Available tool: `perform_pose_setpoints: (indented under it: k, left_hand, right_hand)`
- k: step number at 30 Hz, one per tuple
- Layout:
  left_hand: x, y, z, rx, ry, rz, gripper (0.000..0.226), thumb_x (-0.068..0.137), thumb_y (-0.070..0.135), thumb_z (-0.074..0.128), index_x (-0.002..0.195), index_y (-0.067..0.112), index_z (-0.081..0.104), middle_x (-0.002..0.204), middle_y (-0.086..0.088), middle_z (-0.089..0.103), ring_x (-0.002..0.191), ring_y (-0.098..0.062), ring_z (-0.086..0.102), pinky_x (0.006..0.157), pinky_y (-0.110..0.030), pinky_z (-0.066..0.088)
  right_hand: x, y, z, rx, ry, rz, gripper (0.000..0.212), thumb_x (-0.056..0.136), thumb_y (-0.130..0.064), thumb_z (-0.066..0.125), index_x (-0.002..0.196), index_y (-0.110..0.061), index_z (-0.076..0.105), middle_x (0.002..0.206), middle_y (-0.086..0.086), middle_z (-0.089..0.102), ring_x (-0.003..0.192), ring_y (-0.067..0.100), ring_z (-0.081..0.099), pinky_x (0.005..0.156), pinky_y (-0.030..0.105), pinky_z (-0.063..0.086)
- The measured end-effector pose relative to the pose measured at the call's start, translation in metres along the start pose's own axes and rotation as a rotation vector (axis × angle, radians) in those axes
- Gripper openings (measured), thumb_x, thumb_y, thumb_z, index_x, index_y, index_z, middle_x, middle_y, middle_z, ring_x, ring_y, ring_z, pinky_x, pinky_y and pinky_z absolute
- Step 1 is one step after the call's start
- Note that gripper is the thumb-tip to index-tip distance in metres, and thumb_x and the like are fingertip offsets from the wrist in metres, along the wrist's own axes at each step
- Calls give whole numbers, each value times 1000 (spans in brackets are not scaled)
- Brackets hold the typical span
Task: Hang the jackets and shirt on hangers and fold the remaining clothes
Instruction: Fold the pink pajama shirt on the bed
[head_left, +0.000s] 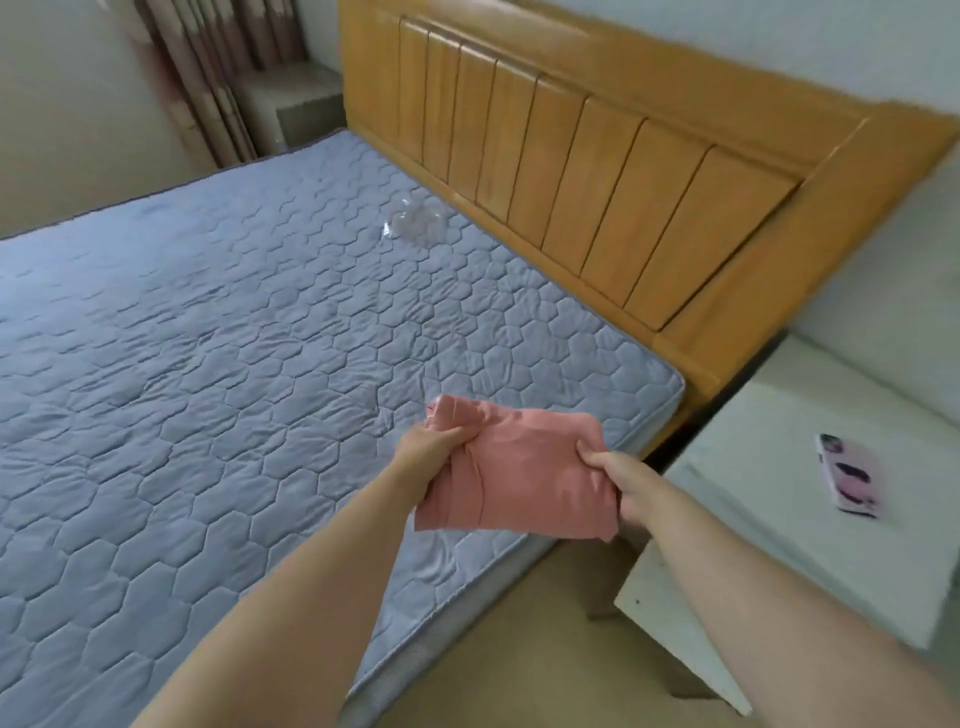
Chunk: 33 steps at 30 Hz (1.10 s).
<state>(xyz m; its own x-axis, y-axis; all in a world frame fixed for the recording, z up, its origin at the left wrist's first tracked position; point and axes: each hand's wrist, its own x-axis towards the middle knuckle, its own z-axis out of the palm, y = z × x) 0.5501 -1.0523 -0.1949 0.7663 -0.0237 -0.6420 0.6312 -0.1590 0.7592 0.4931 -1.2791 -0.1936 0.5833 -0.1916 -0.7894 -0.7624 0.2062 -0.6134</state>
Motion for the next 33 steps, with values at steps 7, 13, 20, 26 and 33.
perform_pose_setpoints:
  k: [7,13,20,26,33]
  left_hand:
    - [-115,169,114,257,-401,159,49,74,37,79,107,11,55,94,-5,62,80,-16,59,57,-28,43]
    - [-245,211,241,390,-777,368,50,76,38,77,111,13,51,92,-1,60,81,-15,57,71,-30,45]
    - [-422,160,339,459,-1259,510,41,82,30,72,115,10,59,96,-3,66,83,-16,63,63,-28,47]
    - [-556,67,352,453,-1681,448,34,82,27,71,113,13,63,101,-4,70,88,-18,66,67,-29,50]
    - [-671,-9,311,506,-2037,298,41,79,26,73,117,15,63,106,-7,72,98,-26,67,80,-37,54]
  right_hand:
    - [-192,-54,-118,405,245,-145,36,89,-27,64,118,-6,60,107,14,69,102,29,63,78,39,51]
    - [-345,-30,-211,604,633,-339,44,92,-46,55,109,-7,61,115,12,64,96,25,61,95,41,48]
    - [-537,77,-262,727,1126,-440,52,78,-49,72,111,-10,61,109,9,65,104,27,61,100,42,46]
    - [-663,185,-210,657,1540,-497,46,81,-39,71,115,-9,64,111,8,68,103,23,64,97,40,49]
    - [-763,260,-103,686,1816,-504,47,79,-27,76,120,-12,58,109,7,69,96,22,67,84,37,55]
